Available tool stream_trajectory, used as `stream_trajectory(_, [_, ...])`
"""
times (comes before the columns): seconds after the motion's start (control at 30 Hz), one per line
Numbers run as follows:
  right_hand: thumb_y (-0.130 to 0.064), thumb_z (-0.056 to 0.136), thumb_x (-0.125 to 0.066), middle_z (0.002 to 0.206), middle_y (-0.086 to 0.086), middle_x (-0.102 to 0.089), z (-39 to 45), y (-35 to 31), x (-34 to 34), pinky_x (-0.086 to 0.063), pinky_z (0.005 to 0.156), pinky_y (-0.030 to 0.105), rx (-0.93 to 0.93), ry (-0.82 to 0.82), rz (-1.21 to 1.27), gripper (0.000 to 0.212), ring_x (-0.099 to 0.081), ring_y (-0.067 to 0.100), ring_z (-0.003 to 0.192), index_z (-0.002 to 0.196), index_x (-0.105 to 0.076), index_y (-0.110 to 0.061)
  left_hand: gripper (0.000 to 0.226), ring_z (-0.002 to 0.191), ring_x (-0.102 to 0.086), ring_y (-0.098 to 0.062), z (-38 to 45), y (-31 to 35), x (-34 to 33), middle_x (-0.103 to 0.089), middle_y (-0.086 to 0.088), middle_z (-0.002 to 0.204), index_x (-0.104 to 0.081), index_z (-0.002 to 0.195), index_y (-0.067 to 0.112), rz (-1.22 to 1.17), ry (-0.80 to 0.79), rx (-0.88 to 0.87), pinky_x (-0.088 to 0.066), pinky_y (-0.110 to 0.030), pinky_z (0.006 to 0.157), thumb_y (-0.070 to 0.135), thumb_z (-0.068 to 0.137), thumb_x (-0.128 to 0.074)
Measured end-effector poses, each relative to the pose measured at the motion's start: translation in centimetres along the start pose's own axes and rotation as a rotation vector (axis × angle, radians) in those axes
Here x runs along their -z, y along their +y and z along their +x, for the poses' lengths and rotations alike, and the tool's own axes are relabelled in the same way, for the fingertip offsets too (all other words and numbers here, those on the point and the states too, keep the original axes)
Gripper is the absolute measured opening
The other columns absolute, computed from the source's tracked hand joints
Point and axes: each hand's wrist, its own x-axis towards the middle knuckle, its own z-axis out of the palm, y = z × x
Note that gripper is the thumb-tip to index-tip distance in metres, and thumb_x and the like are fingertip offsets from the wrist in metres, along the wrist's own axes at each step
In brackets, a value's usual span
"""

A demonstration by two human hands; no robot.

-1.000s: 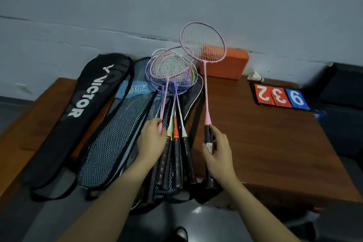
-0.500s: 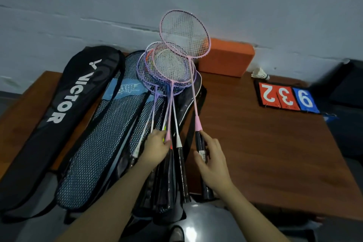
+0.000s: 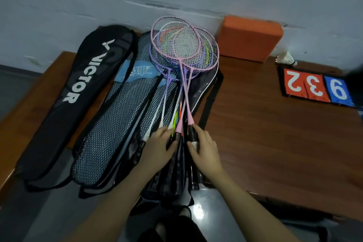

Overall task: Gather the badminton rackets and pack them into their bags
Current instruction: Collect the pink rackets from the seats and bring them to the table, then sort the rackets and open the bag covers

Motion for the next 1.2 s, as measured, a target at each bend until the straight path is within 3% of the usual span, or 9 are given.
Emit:
stream_trajectory(0.17, [-0.034,0.096,-0.043,0.129,0.002,-0.042,-0.1,0.1,-0.7,-0.029,0.092,0.041,-0.105,0.019,-0.143,0.049,-0.04,0.025,0.111,0.142,-0.026,-0.035,0.045,0.127,-0.04,-0.025,-0.8,0.0,0.4,-0.041,-0.006,0.143,-0.047,0.133,0.015,0.15,-0.022,-0.027,-0.032,-0.037,0.105,0.034,0.092,-0.05])
stream_trajectory(0.3, [-0.032,0.095,-0.042,0.126,0.006,-0.043,0.1,-0.5,-0.2,-0.03,0.091,0.042,-0.076,0.038,-0.268,0.046,-0.042,0.027,0.109,0.14,-0.034,-0.028,0.046,0.125,-0.041,-0.025,-0.6,0.0,0.8,-0.044,-0.007,0.14,-0.046,0.132,0.013,0.245,-0.041,-0.076,-0.033,-0.038,0.103,0.033,0.092,-0.049])
stream_trajectory(0.43, [-0.021,0.089,-0.05,0.123,0.011,-0.047,0.8,-2.0,0.2,-0.03,0.087,0.04,-0.057,0.121,-0.341,0.033,-0.044,0.032,0.107,0.122,-0.054,-0.016,0.041,0.12,-0.047,-0.026,-0.8,-0.7,2.1,-0.052,-0.01,0.13,-0.052,0.126,0.009,0.245,-0.01,-0.147,-0.037,-0.039,0.099,0.028,0.09,-0.052])
stream_trajectory(0.57, [-0.019,0.091,-0.05,0.113,0.01,-0.054,1.8,-5.0,-0.4,-0.032,0.08,0.038,0.021,0.194,-0.291,0.025,-0.048,0.032,0.102,0.112,-0.06,-0.011,0.047,0.102,-0.06,-0.027,-0.7,-2.9,5.4,-0.062,-0.01,0.112,-0.061,0.113,0.005,0.257,0.058,-0.227,-0.048,-0.039,0.085,0.035,0.084,-0.038])
stream_trajectory(0.83, [-0.014,0.091,-0.05,0.102,0.009,-0.062,6.6,-13.9,-8.7,-0.041,0.081,0.038,0.074,0.163,-0.154,0.026,-0.059,0.029,0.096,0.114,-0.06,-0.008,0.04,0.089,-0.061,-0.031,0.9,-14.9,14.3,-0.064,-0.011,0.101,-0.065,0.104,0.004,0.225,0.143,-0.176,-0.048,-0.041,0.075,0.031,0.082,-0.045])
stream_trajectory(1.03, [-0.02,0.093,-0.051,0.103,0.001,-0.063,10.5,-21.2,-16.7,-0.048,0.084,0.047,0.001,0.057,-0.063,0.029,-0.06,0.02,0.091,0.121,-0.056,-0.014,0.042,0.085,-0.06,-0.035,2.4,-24.9,20.1,-0.064,-0.013,0.099,-0.066,0.101,0.005,0.24,0.011,-0.094,-0.049,-0.041,0.071,0.037,0.08,-0.05])
stream_trajectory(1.1, [-0.021,0.092,-0.053,0.099,-0.001,-0.064,11.2,-23.0,-18.9,-0.048,0.084,0.046,-0.012,0.019,-0.057,0.029,-0.061,0.019,0.088,0.12,-0.056,-0.016,0.041,0.09,-0.058,-0.037,2.6,-27.2,20.6,-0.062,-0.015,0.102,-0.065,0.106,0.004,0.251,-0.039,-0.046,-0.049,-0.044,0.073,0.035,0.079,-0.062])
stream_trajectory(1.2, [-0.021,0.091,-0.054,0.109,0.001,-0.066,12.3,-24.9,-21.5,-0.042,0.092,0.04,-0.018,-0.027,-0.081,0.031,-0.061,0.021,0.097,0.122,-0.056,-0.016,0.053,0.099,-0.054,-0.038,2.7,-29.3,20.5,-0.058,-0.017,0.11,-0.06,0.114,0.005,0.277,-0.102,0.001,-0.047,-0.046,0.079,0.041,0.076,-0.068])
